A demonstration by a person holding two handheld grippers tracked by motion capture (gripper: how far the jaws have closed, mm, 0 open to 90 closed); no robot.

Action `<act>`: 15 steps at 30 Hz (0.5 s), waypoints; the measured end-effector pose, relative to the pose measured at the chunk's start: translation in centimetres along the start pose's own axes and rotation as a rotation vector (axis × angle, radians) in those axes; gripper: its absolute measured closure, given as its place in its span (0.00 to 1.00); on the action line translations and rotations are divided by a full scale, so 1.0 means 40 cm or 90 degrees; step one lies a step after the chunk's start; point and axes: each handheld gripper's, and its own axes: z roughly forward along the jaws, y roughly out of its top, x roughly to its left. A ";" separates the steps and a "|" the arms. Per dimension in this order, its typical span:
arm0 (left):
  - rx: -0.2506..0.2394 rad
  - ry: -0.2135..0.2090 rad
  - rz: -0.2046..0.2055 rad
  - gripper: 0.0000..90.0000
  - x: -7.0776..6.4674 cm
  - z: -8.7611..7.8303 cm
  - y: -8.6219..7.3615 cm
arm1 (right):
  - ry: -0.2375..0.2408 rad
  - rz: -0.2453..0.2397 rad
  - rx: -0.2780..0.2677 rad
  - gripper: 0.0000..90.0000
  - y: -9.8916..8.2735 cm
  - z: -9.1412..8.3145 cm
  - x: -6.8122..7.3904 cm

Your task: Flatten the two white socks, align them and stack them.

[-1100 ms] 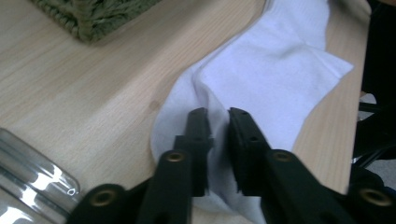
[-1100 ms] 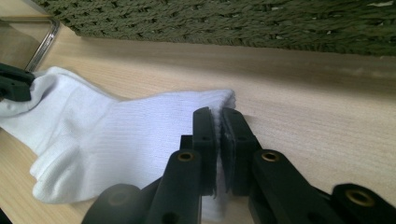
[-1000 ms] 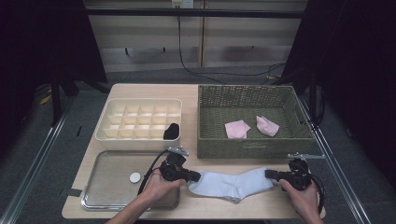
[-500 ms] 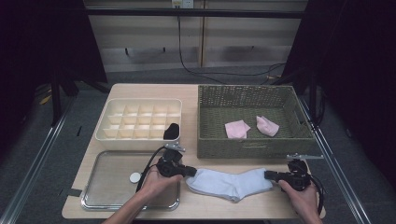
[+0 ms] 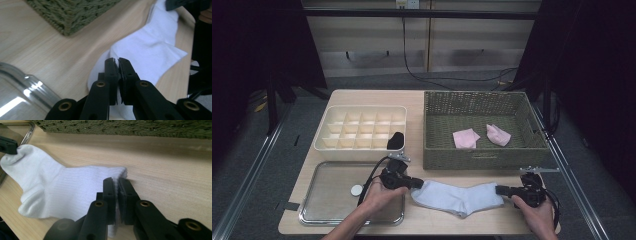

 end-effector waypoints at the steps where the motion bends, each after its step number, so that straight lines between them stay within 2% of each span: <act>1: -0.002 0.002 -0.005 0.92 0.003 -0.002 0.000 | -0.002 0.002 0.002 0.87 -0.001 -0.001 0.000; 2: -0.003 0.006 -0.008 0.89 0.002 -0.005 0.000 | -0.003 0.005 0.005 0.85 -0.003 0.000 0.000; 3: -0.008 -0.004 -0.004 0.86 0.001 -0.007 0.001 | -0.002 0.002 0.008 0.83 -0.006 -0.001 0.001; 5: -0.011 0.001 0.002 0.76 -0.005 -0.015 0.001 | -0.011 0.001 0.009 0.75 -0.014 -0.004 0.007; 6: -0.012 -0.009 -0.001 0.76 -0.006 -0.018 0.000 | -0.017 0.005 0.007 0.76 -0.018 -0.008 0.011; 9: -0.015 -0.013 0.007 0.73 -0.008 -0.023 -0.005 | -0.019 0.001 0.005 0.72 -0.030 -0.018 0.018; 12: -0.011 -0.008 0.006 0.70 -0.006 -0.027 -0.012 | -0.016 0.004 0.009 0.69 -0.039 -0.013 0.019; 15: -0.009 0.010 -0.003 0.65 0.002 -0.028 -0.018 | -0.016 0.001 0.015 0.69 -0.038 -0.002 0.020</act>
